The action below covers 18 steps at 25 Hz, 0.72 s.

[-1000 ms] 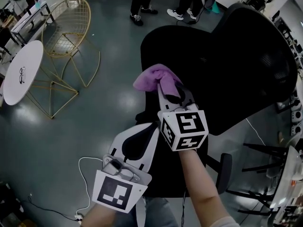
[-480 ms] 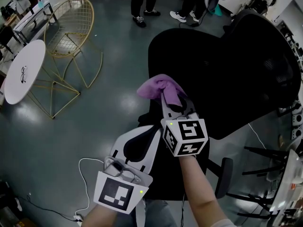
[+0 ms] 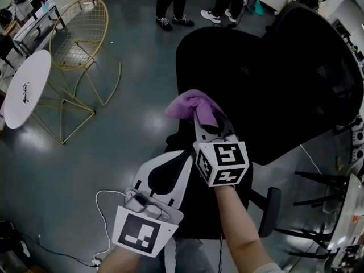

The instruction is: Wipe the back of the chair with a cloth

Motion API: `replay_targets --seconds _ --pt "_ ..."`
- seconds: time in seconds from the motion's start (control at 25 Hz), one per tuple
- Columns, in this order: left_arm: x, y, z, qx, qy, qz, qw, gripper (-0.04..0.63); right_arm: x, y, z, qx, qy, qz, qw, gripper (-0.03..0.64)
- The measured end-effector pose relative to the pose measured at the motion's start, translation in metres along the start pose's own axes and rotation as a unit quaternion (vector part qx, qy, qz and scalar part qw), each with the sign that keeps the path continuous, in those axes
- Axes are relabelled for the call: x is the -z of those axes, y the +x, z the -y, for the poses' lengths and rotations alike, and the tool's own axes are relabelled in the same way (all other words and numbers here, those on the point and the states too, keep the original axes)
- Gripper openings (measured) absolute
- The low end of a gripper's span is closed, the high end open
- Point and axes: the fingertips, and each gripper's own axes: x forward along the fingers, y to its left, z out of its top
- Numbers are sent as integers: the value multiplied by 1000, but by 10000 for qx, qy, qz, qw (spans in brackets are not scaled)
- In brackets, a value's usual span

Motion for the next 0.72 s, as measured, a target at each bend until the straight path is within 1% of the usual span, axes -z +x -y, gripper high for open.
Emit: replay_targets --seconds 0.72 --pt "5 24 49 359 89 -108 9993 12 16 -47 87 737 223 7 9970 44"
